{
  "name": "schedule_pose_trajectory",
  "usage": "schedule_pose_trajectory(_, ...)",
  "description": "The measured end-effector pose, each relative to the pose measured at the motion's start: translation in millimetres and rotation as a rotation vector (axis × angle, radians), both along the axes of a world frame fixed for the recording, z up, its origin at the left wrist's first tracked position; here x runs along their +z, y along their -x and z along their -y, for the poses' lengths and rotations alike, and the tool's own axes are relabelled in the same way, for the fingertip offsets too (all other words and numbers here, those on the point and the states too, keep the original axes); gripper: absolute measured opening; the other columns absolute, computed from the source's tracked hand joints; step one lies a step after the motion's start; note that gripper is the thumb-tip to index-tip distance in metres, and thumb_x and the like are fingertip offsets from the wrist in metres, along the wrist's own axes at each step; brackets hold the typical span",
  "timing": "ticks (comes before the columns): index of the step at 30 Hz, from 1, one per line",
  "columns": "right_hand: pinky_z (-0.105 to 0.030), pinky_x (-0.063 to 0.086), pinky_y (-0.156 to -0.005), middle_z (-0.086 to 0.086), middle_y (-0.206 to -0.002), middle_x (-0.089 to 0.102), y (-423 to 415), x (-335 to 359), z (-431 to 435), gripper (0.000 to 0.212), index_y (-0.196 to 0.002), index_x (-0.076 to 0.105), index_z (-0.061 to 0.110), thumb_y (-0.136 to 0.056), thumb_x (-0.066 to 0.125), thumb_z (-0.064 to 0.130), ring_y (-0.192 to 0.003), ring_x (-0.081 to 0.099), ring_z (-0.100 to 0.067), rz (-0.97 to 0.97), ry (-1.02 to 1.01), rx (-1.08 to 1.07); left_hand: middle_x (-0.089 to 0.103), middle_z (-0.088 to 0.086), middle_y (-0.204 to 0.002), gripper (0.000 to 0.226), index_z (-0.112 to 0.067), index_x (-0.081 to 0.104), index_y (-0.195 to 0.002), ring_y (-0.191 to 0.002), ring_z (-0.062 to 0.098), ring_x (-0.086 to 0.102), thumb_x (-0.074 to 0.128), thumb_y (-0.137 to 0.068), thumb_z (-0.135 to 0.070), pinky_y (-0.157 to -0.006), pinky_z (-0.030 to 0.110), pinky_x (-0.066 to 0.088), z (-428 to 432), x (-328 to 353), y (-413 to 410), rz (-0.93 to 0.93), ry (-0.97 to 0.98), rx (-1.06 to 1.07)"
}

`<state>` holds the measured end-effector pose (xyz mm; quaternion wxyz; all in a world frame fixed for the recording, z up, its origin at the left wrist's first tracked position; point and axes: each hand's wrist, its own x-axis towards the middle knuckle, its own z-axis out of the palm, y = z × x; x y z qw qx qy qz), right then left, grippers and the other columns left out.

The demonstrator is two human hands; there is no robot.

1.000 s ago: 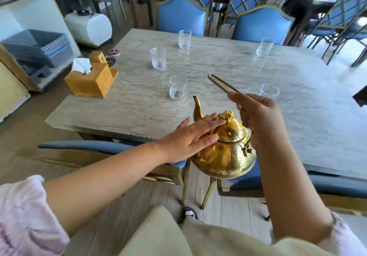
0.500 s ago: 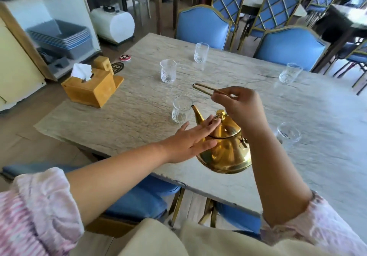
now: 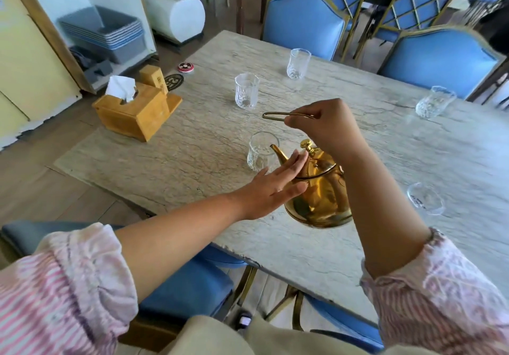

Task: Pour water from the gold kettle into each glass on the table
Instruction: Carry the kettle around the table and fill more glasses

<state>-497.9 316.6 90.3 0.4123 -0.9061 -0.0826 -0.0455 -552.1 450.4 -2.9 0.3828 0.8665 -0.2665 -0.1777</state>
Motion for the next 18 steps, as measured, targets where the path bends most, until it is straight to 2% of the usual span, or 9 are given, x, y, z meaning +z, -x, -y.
schedule_pose_trajectory(3,-0.012,0.031,-0.04,0.0,-0.055,0.057,-7,2,-3,0.017,-0.088,0.077,0.012,-0.079,0.073,0.027,-0.035,0.043,-0.001,-0.027,0.022,0.005,-0.015,-0.016,-0.156,0.083,-0.04,-0.014,-0.144,-0.137,-0.007,-0.01,0.006,-0.073,-0.078,-0.116,0.044,-0.008,2,0,-3,-0.018,0.023,0.015)
schedule_pose_trajectory(9,-0.009,0.03,-0.038,0.004,-0.052,0.052,-16,7,-7,0.019,-0.089,0.077,0.012,-0.08,0.073,0.028,-0.034,0.043,0.0,-0.065,0.074,0.022,-0.016,-0.019,-0.155,0.075,-0.047,-0.016,-0.14,-0.139,-0.007,-0.012,0.008,-0.075,-0.077,-0.117,0.045,-0.008,3,-2,-9,-0.049,0.092,0.026)
schedule_pose_trajectory(14,-0.019,0.035,-0.046,-0.001,-0.057,0.055,-19,14,-9,0.021,-0.09,0.077,0.008,-0.08,0.072,0.027,-0.045,0.042,-0.008,-0.08,0.095,0.044,-0.019,-0.021,-0.153,0.072,-0.049,-0.017,-0.139,-0.141,-0.006,-0.014,0.009,-0.077,-0.076,-0.118,0.045,-0.007,5,-1,-11,-0.044,0.137,0.024)
schedule_pose_trajectory(18,-0.02,0.037,-0.047,-0.006,-0.065,0.06,-19,21,-10,0.021,-0.089,0.077,0.008,-0.08,0.073,0.026,-0.047,0.044,-0.009,-0.093,0.101,0.063,-0.018,-0.022,-0.153,0.073,-0.048,-0.015,-0.14,-0.14,-0.007,-0.013,0.008,-0.077,-0.077,-0.117,0.041,-0.01,8,3,-10,-0.035,0.16,0.036)
